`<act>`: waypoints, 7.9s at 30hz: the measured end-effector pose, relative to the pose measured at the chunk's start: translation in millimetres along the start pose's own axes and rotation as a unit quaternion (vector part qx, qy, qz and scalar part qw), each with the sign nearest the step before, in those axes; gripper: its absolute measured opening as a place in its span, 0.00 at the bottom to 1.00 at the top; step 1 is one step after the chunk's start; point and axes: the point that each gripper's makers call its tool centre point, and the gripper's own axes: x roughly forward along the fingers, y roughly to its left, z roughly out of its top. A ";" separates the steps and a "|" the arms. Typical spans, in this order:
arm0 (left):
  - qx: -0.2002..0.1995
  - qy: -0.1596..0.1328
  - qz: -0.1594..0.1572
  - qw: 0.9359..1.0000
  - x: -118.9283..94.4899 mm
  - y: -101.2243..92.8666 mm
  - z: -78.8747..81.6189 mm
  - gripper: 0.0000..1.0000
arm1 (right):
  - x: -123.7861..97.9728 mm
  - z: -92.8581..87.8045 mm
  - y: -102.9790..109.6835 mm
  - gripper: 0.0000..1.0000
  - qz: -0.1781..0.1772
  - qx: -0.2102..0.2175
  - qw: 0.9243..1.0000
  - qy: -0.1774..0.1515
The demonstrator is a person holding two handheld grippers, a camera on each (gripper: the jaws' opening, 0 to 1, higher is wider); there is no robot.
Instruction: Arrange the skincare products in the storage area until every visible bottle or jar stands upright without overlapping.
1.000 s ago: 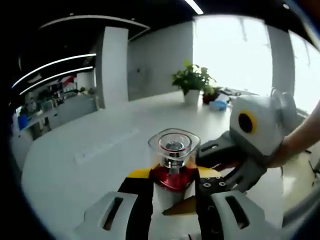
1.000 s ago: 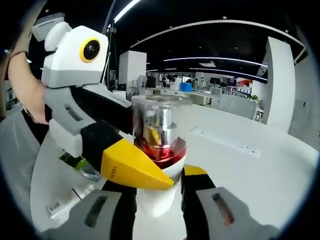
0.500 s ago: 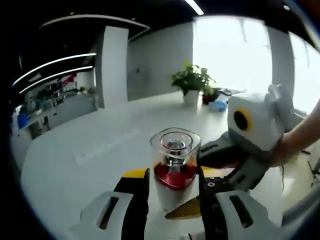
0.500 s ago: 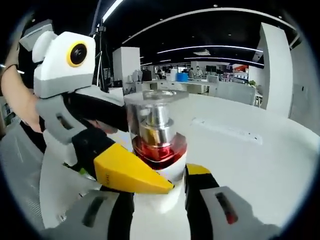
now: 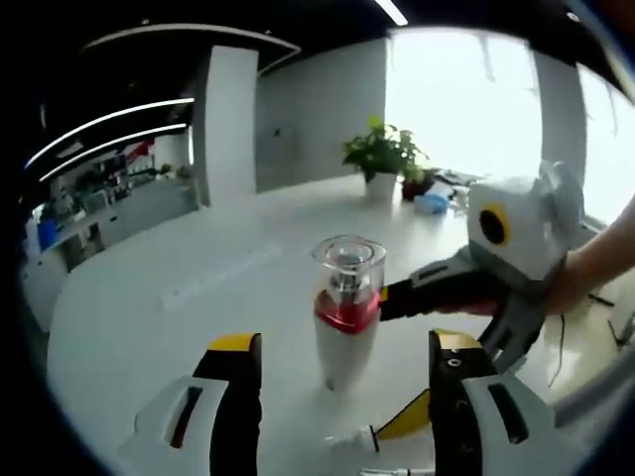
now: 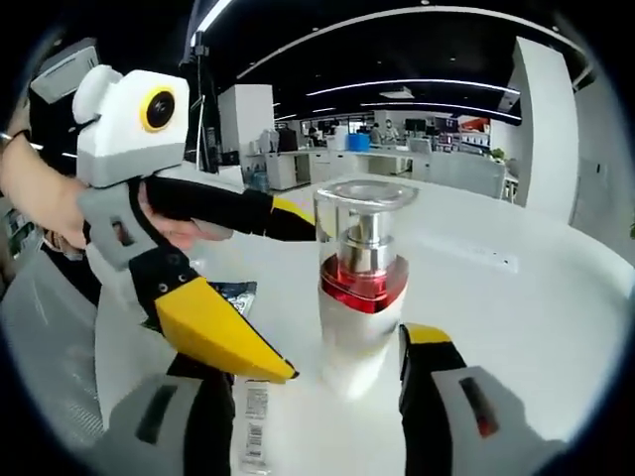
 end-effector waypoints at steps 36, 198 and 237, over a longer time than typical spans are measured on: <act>-0.101 0.048 0.066 0.992 -140.2 -1.4 -83.1 0.97 | -61.3 -19.8 78.1 0.94 -0.019 0.060 0.998 -0.004; -0.079 0.091 0.105 0.987 -190.5 8.4 -46.6 0.25 | -83.1 49.2 146.1 0.87 -0.003 0.104 0.990 -0.090; 0.026 0.029 0.012 0.999 -172.8 -91.1 -5.4 0.27 | -106.7 115.1 148.0 0.11 0.049 0.259 0.944 -0.200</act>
